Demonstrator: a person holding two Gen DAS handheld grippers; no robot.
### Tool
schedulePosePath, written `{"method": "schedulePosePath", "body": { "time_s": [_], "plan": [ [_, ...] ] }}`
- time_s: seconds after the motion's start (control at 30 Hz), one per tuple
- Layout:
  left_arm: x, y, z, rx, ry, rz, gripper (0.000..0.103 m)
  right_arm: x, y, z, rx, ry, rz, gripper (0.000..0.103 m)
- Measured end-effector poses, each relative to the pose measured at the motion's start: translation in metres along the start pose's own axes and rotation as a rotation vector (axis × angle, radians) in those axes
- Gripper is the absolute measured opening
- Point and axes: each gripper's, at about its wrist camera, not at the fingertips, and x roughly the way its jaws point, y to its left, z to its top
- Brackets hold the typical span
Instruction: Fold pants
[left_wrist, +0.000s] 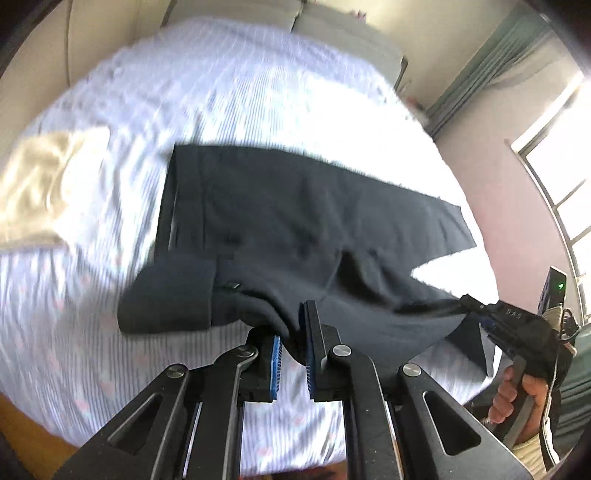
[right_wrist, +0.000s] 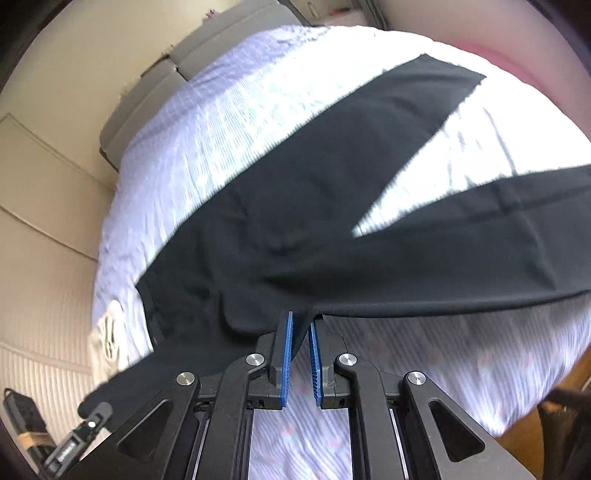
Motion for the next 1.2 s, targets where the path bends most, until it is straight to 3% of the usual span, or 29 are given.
{"method": "schedulePosePath", "body": {
  "time_s": [0.27, 0.43, 0.73, 1.0, 1.1, 1.17, 1.2],
  "plan": [
    [0.016, -0.014, 0.067, -0.019, -0.08, 0.005, 0.012, 0.011, 0.057, 0.066, -0.102, -0.087, 0.061, 0.011],
    [0.035, -0.007, 0.112, -0.032, -0.104, 0.041, 0.012, 0.051, 0.098, 0.113, -0.192, -0.08, 0.083, 0.011],
    [0.117, 0.035, 0.186, -0.094, -0.033, 0.12, 0.012, 0.163, 0.144, 0.165, -0.258, 0.039, 0.057, 0.011],
    [0.197, 0.079, 0.218, -0.132, 0.082, 0.195, 0.012, 0.239, 0.163, 0.178, -0.303, 0.158, 0.007, 0.011],
    [0.215, 0.093, 0.222, -0.199, 0.13, 0.19, 0.015, 0.247, 0.165, 0.179, -0.303, 0.197, -0.029, 0.016],
    [0.219, 0.102, 0.225, -0.275, 0.156, 0.181, 0.024, 0.247, 0.17, 0.177, -0.324, 0.214, -0.042, 0.038],
    [0.217, 0.103, 0.227, -0.294, 0.152, 0.191, 0.033, 0.245, 0.173, 0.177, -0.332, 0.215, -0.04, 0.042]
  ]
}}
